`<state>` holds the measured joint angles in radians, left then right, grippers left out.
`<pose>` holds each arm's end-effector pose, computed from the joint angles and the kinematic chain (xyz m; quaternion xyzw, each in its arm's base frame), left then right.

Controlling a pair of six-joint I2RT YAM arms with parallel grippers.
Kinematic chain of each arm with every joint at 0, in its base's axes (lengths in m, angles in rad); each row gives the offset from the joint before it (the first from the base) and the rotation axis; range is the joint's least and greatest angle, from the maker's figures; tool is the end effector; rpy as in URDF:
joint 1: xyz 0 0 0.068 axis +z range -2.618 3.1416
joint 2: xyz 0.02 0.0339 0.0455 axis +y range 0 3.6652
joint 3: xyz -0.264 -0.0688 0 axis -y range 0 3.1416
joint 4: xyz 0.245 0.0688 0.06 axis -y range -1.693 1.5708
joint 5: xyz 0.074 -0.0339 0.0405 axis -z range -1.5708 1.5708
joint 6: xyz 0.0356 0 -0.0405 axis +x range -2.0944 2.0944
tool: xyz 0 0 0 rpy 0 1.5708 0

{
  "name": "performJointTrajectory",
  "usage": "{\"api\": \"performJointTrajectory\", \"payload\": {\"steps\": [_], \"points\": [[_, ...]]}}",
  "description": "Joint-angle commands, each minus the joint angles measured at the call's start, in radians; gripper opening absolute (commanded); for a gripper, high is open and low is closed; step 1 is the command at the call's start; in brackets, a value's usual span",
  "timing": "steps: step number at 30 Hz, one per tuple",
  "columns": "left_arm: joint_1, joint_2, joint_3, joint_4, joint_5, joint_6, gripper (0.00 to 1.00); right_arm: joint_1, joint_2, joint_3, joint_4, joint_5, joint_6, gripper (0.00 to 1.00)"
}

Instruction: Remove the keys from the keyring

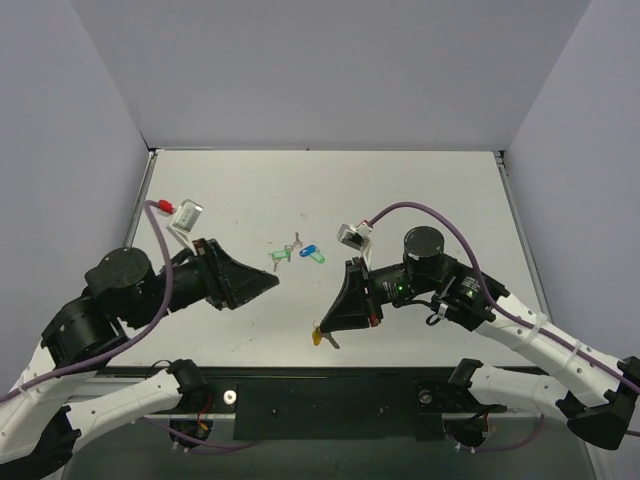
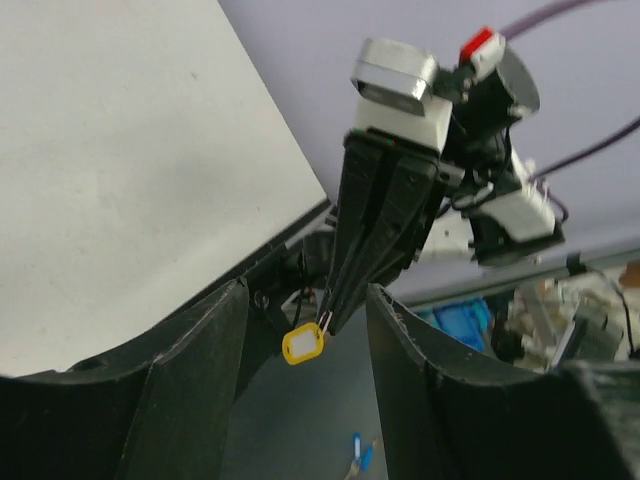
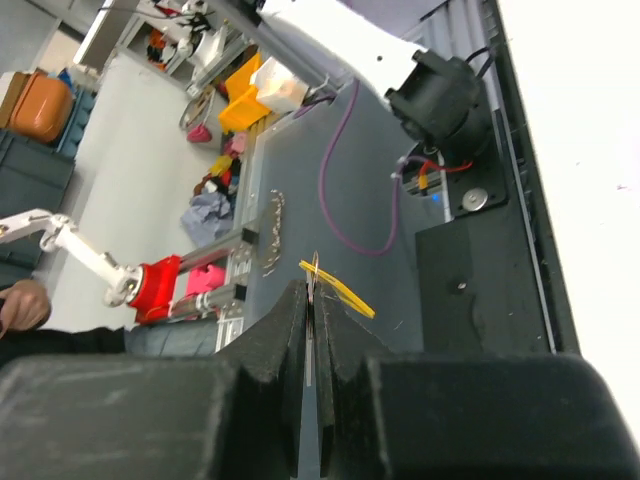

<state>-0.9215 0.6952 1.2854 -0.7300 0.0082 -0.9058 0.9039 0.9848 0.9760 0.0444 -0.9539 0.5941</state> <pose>0.0578 -0.0766 0.4535 0.0086 0.7547 -0.5213 0.3983 0.1096 0.1862 0.3947 -0.4216 0.5586 0.6688 0.2511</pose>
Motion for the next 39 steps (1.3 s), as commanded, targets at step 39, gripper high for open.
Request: {"api": "performJointTrajectory", "payload": {"steps": [39], "points": [[-0.014,0.167,-0.106,0.323,0.647,0.146,0.43,0.000,0.055,0.224,-0.107,-0.161,-0.073,0.00]]}}
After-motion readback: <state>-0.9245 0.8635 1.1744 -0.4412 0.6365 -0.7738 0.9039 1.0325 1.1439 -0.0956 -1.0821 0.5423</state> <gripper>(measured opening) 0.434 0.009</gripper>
